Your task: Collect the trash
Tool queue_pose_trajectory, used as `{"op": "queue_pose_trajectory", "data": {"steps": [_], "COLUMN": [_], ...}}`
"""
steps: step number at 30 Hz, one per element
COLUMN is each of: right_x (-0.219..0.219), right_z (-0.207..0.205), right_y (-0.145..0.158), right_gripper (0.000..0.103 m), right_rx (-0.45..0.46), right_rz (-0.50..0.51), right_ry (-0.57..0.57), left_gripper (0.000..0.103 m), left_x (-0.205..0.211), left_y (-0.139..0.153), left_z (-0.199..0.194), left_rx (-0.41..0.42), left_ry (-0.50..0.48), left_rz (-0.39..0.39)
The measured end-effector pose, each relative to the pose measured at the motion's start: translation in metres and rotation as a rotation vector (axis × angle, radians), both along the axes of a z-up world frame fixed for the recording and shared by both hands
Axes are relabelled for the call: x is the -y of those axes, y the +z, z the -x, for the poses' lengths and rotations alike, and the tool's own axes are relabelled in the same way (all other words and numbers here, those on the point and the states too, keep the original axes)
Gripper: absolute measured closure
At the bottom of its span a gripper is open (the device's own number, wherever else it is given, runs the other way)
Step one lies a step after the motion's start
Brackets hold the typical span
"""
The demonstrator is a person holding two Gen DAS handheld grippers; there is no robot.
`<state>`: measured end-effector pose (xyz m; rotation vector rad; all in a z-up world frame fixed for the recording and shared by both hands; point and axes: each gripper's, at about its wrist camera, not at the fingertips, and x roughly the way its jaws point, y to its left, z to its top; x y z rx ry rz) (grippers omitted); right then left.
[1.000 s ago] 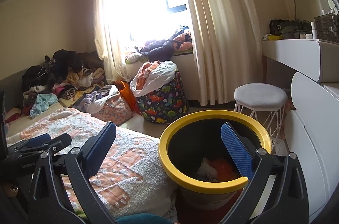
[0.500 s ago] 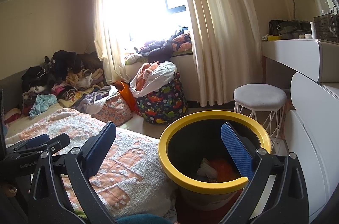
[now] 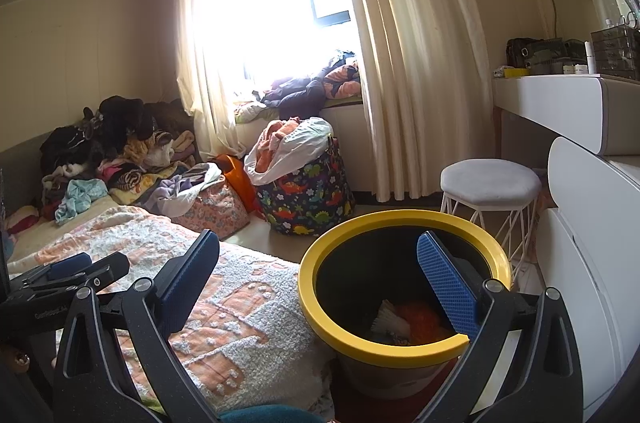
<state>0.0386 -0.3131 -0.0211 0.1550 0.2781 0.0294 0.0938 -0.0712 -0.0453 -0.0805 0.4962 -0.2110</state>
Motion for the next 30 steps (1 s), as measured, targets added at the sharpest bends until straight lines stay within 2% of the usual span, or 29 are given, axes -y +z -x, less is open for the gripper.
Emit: {"op": "queue_pose_trajectory", "data": {"steps": [10, 13, 17, 20, 22, 24, 25, 26, 28, 30], "right_x": [-0.001, -0.001, -0.011, -0.035, -0.066, -0.115, -0.145, -0.183, -0.260, -0.343], "right_z": [-0.001, -0.001, 0.003, -0.002, -0.010, -0.016, -0.020, -0.024, -0.031, -0.037], "right_y": [0.004, 0.005, 0.021, 0.040, 0.055, 0.069, 0.073, 0.075, 0.064, 0.035], "right_gripper": [0.007, 0.006, 0.006, 0.006, 0.006, 0.006, 0.006, 0.006, 0.006, 0.006], "right_rx": [0.001, 0.002, 0.061, 0.077, 0.078, 0.076, 0.065, 0.031, -0.096, -0.305], "right_rz": [0.000, 0.015, 0.063, 0.079, 0.103, 0.133, 0.148, 0.169, 0.246, 0.332], "right_ry": [-0.002, -0.004, 0.000, 0.066, 0.176, 0.332, 0.422, 0.538, 0.757, 0.966], "left_gripper": [0.011, 0.011, 0.011, 0.011, 0.011, 0.011, 0.011, 0.011, 0.011, 0.011], "left_x": [0.001, 0.003, -0.006, -0.042, -0.082, -0.147, -0.170, -0.206, -0.271, -0.343], "left_y": [0.000, 0.002, 0.003, 0.006, 0.007, 0.005, 0.003, 0.000, -0.010, -0.024], "left_z": [0.001, 0.003, -0.004, -0.005, -0.002, 0.007, 0.012, 0.022, 0.043, 0.072], "left_rx": [0.003, 0.016, -0.029, -0.064, -0.092, -0.134, -0.148, -0.172, -0.213, -0.283], "left_ry": [-0.003, 0.017, 0.080, 0.167, 0.262, 0.423, 0.489, 0.594, 0.770, 0.999], "left_rz": [0.000, -0.027, -0.031, 0.020, 0.060, 0.091, 0.087, 0.081, 0.067, 0.050]}}
